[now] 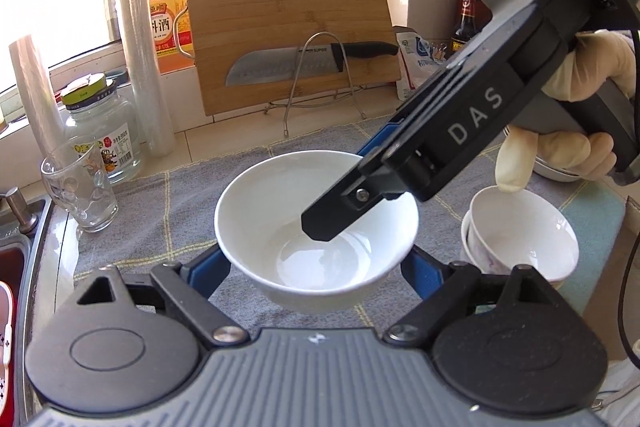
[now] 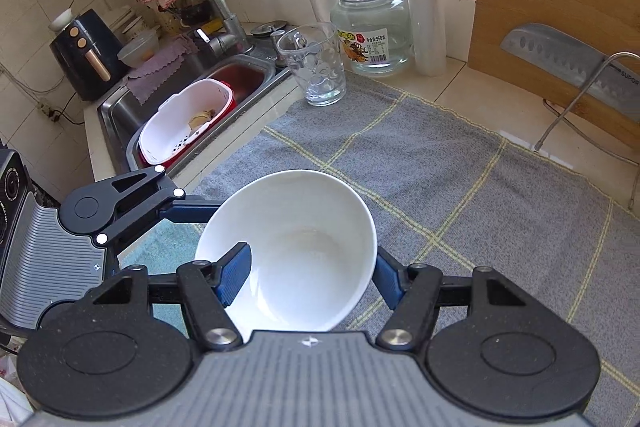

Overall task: Organize plates and bowls
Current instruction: 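Carry the bowl with the right gripper over the two stacked bowls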

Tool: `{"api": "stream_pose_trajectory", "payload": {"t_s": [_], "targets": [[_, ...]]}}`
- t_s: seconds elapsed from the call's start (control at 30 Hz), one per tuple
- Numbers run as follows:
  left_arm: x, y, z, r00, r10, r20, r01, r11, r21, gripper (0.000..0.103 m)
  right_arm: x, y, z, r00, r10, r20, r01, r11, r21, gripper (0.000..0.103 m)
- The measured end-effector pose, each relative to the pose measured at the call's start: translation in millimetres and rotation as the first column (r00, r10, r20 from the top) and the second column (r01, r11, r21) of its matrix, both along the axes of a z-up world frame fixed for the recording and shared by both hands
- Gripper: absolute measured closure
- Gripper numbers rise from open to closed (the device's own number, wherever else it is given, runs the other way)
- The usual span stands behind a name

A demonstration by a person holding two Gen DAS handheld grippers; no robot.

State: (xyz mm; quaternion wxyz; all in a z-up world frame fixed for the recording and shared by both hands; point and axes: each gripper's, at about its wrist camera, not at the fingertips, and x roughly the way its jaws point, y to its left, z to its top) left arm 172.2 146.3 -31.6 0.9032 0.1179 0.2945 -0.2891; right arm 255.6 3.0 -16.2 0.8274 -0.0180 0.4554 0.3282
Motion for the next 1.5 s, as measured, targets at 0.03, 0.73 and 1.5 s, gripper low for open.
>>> {"api": "stream_pose_trajectory", "payload": {"t_s": [0.03,0.73,1.5], "targets": [[-4.3,-1.0,0.5,1.000,-0.001,0.004,0.001,1.000,0.002,0.012,-4.9,-2.8,1.8,1.000,0.000,0.001,0.000,1.000,-0.003,0.032],[-75.9,-64.7,18.8,0.999,-0.048,0.014,0.048,0.999,-0.010,0.012,-87.7,-84.8,26.7,0.999,-0.049,0.017,0.048,0.999,0.014,0.032],[-69.3,-113.9,-8.2,0.990,-0.126,-0.064,0.127,0.992,0.009,0.012,-100.3,-138.6,-0.3,0.988,-0.152,-0.012,0.152,0.988,0.016,0.032]]}}
